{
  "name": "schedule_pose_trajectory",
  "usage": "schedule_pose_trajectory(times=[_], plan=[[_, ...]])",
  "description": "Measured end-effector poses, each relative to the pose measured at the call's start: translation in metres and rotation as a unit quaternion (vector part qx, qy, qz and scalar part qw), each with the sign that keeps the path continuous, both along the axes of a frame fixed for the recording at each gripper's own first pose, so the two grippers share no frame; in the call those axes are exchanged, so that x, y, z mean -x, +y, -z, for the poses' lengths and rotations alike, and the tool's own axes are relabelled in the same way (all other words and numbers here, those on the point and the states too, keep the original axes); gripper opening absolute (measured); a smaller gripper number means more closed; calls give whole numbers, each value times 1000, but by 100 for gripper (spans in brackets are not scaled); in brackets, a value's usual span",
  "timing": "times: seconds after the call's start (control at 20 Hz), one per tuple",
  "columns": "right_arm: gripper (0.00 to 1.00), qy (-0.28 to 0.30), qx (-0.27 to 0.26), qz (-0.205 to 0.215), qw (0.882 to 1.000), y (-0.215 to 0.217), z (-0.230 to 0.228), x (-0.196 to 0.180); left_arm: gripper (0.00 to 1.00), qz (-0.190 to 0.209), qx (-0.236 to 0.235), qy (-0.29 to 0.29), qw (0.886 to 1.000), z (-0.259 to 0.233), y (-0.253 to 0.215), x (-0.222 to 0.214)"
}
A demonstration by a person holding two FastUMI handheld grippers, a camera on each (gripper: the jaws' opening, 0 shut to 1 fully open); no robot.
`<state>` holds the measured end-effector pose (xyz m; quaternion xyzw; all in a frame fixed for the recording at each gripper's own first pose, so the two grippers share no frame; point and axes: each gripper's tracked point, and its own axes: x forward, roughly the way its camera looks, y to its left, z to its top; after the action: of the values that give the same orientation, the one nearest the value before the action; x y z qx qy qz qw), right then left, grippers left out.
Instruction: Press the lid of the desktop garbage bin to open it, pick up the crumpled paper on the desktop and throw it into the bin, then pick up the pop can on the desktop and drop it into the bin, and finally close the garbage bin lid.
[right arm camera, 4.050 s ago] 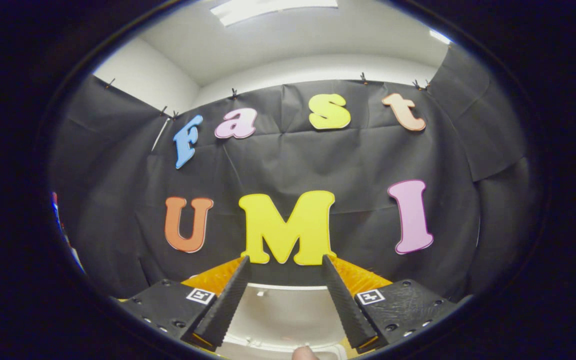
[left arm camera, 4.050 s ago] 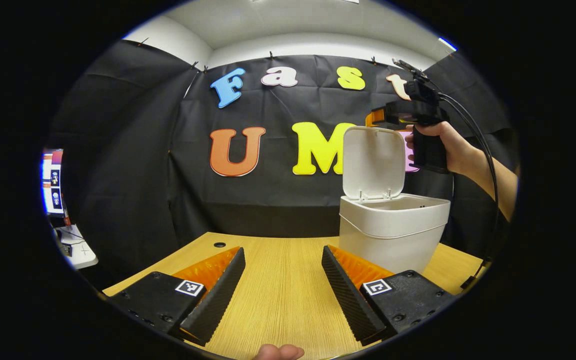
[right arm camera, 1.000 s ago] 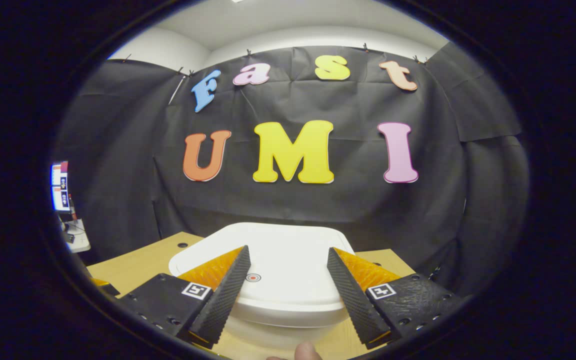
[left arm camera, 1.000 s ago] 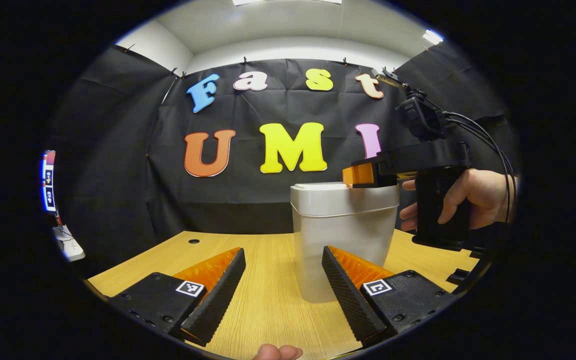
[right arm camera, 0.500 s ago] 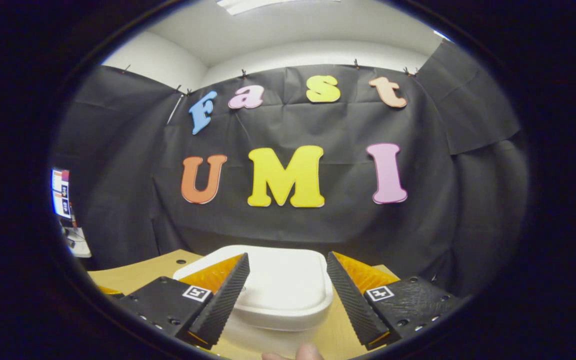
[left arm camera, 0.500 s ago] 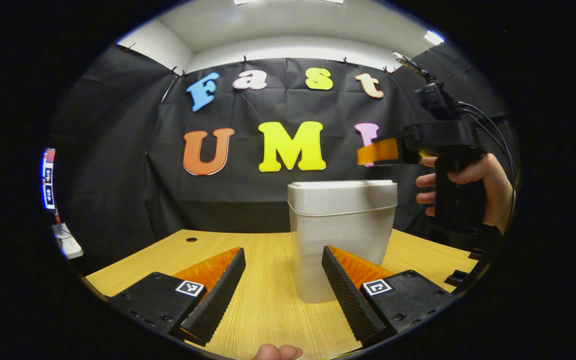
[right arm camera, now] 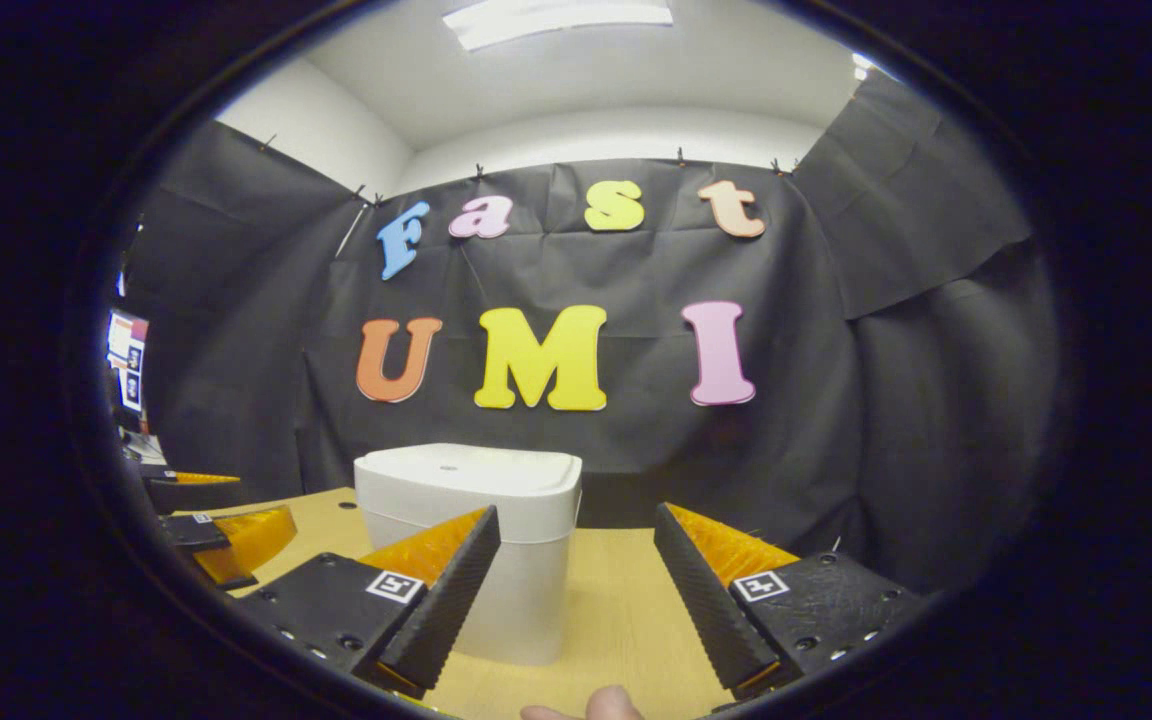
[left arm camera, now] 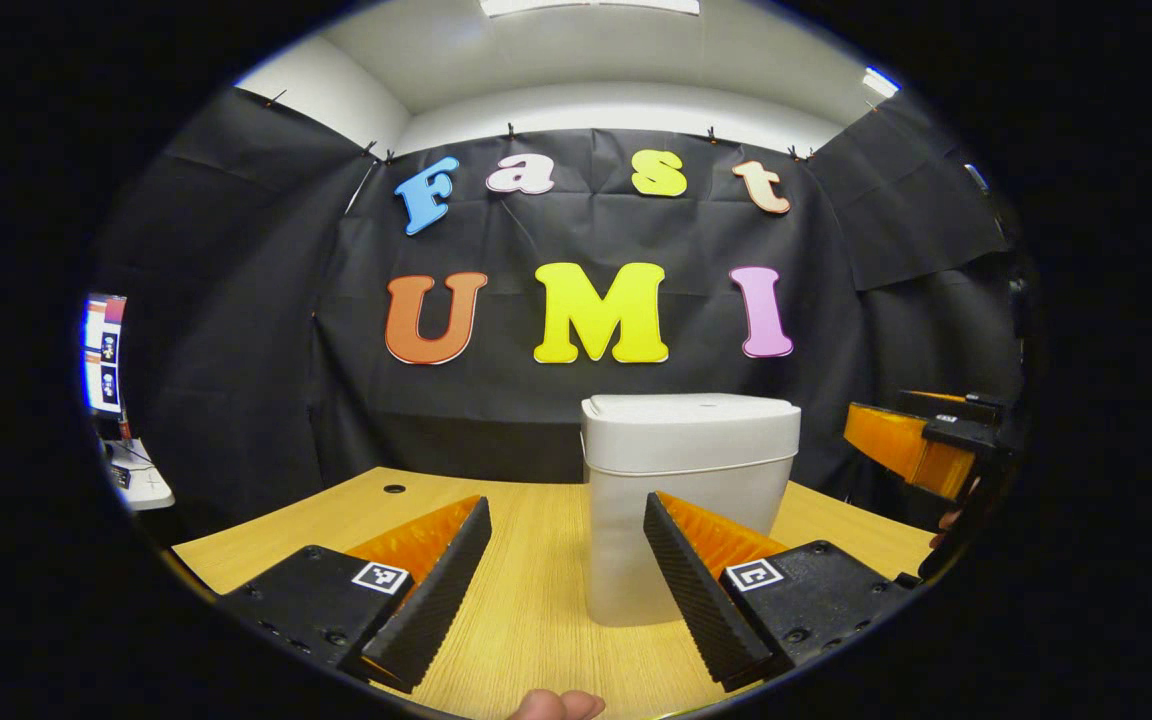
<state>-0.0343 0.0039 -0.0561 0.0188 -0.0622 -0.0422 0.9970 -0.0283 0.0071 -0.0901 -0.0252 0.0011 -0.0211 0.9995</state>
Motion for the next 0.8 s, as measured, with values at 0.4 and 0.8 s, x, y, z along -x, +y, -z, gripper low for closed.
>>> schedule_pose_trajectory(times=[0.4,0.8], plan=[[96,1,-18,2,1000,-10,14,-2,99,-14,-1,-10,1000,-17,-8,8],[96,19,-27,0,999,-12,32,-2,99,0,5,6,1000,-4,-16,8]])
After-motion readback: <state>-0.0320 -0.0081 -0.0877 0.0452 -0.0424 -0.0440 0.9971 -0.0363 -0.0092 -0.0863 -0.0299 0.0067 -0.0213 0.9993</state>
